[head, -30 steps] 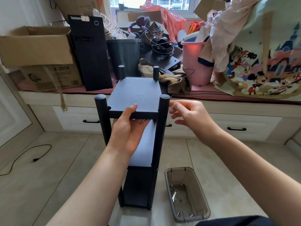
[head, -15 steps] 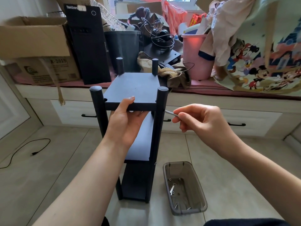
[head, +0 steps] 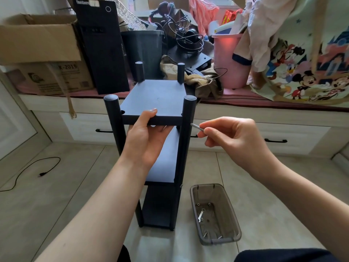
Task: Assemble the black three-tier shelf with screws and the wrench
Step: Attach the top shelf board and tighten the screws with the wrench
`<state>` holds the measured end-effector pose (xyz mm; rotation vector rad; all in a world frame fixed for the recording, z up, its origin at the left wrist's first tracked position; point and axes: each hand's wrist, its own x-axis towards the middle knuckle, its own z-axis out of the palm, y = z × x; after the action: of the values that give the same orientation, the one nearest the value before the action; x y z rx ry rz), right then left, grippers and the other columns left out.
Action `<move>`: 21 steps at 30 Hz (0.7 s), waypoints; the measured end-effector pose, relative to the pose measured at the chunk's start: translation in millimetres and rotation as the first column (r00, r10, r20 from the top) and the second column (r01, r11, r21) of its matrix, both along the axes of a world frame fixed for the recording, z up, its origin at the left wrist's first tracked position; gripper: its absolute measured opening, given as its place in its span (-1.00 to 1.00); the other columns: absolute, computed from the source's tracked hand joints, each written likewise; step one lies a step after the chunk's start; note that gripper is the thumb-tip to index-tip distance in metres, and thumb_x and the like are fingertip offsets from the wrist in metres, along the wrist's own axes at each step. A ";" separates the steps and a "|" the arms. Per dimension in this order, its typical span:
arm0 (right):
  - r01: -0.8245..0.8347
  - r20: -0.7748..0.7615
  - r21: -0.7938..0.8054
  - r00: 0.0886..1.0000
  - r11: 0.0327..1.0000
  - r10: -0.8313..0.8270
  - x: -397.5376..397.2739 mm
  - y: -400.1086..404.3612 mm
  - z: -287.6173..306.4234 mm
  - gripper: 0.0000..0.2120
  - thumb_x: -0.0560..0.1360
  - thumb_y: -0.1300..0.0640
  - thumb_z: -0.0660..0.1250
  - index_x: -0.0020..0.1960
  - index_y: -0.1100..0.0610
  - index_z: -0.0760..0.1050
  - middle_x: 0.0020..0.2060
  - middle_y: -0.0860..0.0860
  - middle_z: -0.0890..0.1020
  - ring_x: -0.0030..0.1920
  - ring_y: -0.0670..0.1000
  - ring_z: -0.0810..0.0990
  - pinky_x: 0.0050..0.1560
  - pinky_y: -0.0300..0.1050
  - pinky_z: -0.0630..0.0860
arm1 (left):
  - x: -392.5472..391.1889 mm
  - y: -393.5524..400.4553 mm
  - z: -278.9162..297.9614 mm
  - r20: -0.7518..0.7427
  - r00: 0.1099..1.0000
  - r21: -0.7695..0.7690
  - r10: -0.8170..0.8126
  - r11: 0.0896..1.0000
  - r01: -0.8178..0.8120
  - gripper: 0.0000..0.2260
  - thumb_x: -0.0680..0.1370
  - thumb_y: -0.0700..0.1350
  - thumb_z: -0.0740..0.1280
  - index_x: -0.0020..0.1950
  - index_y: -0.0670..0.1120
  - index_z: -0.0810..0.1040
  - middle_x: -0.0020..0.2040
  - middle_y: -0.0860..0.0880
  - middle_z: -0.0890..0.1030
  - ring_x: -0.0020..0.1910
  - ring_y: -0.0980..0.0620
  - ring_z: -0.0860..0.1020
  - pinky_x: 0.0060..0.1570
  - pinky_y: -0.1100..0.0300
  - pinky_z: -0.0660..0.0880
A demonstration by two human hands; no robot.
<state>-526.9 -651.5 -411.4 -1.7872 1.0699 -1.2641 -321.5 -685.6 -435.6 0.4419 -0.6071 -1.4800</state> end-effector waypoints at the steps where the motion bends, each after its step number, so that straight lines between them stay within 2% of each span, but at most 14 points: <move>1: 0.005 0.003 -0.003 1.000 1.000 -0.005 0.6 -0.1 -0.1 -0.85 0.53 0.33 0.36 0.00 0.14 0.65 -0.21 0.00 0.73 -0.28 -0.05 0.69 -0.17 -0.29 0.58 | 0.0 -0.1 -0.6 0.000 1.000 -0.005 -0.005 1.000 0.005 -0.73 0.62 -0.25 0.26 0.32 -0.14 0.36 0.19 -0.15 0.61 0.24 -0.16 0.62 0.31 -0.14 0.51; 5: 0.020 -0.011 -0.039 1.000 0.999 -0.020 2.6 -1.3 1.2 -0.85 0.53 0.33 0.37 -0.01 0.13 0.65 -0.22 0.01 0.73 -0.28 -0.04 0.70 -0.17 -0.29 0.59 | 0.4 -0.6 -1.7 -0.004 1.000 -0.010 -0.007 1.000 0.007 -0.74 0.62 -0.25 0.27 0.29 -0.14 0.37 0.15 -0.14 0.62 0.23 -0.15 0.62 0.31 -0.14 0.50; 9: 0.025 -0.067 -0.104 0.997 0.994 -0.032 4.4 -2.3 2.9 -0.84 0.52 0.32 0.38 -0.04 0.08 0.65 -0.23 0.00 0.73 -0.25 -0.03 0.71 -0.14 -0.26 0.61 | 1.4 -1.0 -1.6 -0.005 1.000 -0.023 -0.010 1.000 0.010 -0.80 0.61 -0.25 0.28 0.22 -0.14 0.39 -0.04 -0.07 0.67 0.11 -0.10 0.67 0.30 -0.14 0.51; 16: 0.030 -0.013 -0.059 0.999 0.998 -0.030 12.4 -7.0 -2.2 -0.91 0.49 0.30 0.43 -0.09 0.13 0.63 -0.25 0.01 0.73 -0.23 -0.02 0.72 -0.13 -0.20 0.64 | 0.9 -1.5 -0.9 -0.012 1.000 -0.025 0.004 1.000 -0.004 -0.79 0.61 -0.27 0.27 0.22 -0.13 0.36 -0.06 -0.07 0.65 0.09 -0.10 0.67 0.30 -0.16 0.51; 21: 0.032 -0.030 -0.059 0.999 0.998 -0.034 15.6 -9.8 -2.3 -0.92 0.48 0.31 0.44 -0.11 0.16 0.62 -0.24 0.02 0.73 -0.24 -0.03 0.72 -0.12 -0.19 0.64 | 1.8 -1.4 -1.4 -0.009 1.000 -0.021 -0.011 1.000 0.010 -0.78 0.61 -0.26 0.27 0.25 -0.15 0.38 0.07 -0.13 0.63 0.20 -0.16 0.63 0.30 -0.17 0.51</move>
<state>-511.3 -661.3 -413.7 -1.8455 1.0942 -1.3041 -319.6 -687.0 -437.1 0.4162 -0.6186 -1.4835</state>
